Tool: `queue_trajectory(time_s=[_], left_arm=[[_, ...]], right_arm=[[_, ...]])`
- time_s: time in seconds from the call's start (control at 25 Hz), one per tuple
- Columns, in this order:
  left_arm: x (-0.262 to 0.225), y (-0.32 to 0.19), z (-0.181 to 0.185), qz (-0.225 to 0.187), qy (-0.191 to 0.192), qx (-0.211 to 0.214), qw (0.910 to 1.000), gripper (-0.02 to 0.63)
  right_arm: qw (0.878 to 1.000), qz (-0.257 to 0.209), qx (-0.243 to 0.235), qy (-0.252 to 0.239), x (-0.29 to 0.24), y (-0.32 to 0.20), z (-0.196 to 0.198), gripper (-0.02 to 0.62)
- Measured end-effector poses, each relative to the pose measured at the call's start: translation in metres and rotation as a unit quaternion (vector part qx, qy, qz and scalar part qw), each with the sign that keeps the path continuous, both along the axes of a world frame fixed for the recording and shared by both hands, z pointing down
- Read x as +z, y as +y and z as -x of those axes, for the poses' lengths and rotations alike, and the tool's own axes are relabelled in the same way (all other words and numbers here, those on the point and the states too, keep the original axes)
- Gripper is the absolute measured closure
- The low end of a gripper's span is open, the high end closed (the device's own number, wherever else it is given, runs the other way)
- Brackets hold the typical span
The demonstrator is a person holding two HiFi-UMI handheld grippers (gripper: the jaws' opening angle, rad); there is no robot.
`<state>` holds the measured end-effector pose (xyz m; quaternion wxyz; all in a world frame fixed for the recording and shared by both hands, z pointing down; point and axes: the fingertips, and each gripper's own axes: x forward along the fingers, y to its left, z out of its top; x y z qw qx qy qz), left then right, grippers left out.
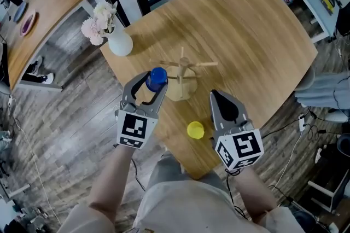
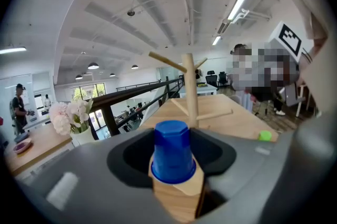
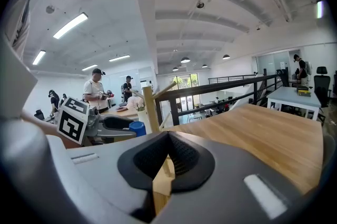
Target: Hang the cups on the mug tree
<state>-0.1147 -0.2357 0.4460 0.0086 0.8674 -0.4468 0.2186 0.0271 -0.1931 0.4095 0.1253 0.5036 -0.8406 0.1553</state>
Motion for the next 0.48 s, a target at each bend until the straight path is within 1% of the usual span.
queue_trajectory(time_s=[0.24, 0.36, 0.48], left_arm=[[0.021, -0.011, 0.012, 0.041, 0.047, -0.03, 0.9976, 0.397], [0.03, -0.011, 0.014, 0.054, 0.049, -0.031, 0.9968, 0.394], [0.041, -0.009, 0.013, 0.064, 0.041, -0.027, 0.9967, 0.393]], right_arm=[[1.0, 0.007, 0.001, 0.002, 0.009, -0.007, 0.001, 0.597], [1.0, 0.011, 0.002, 0.003, 0.013, -0.005, 0.002, 0.597], [1.0, 0.015, 0.001, 0.005, 0.017, -0.003, 0.002, 0.597]])
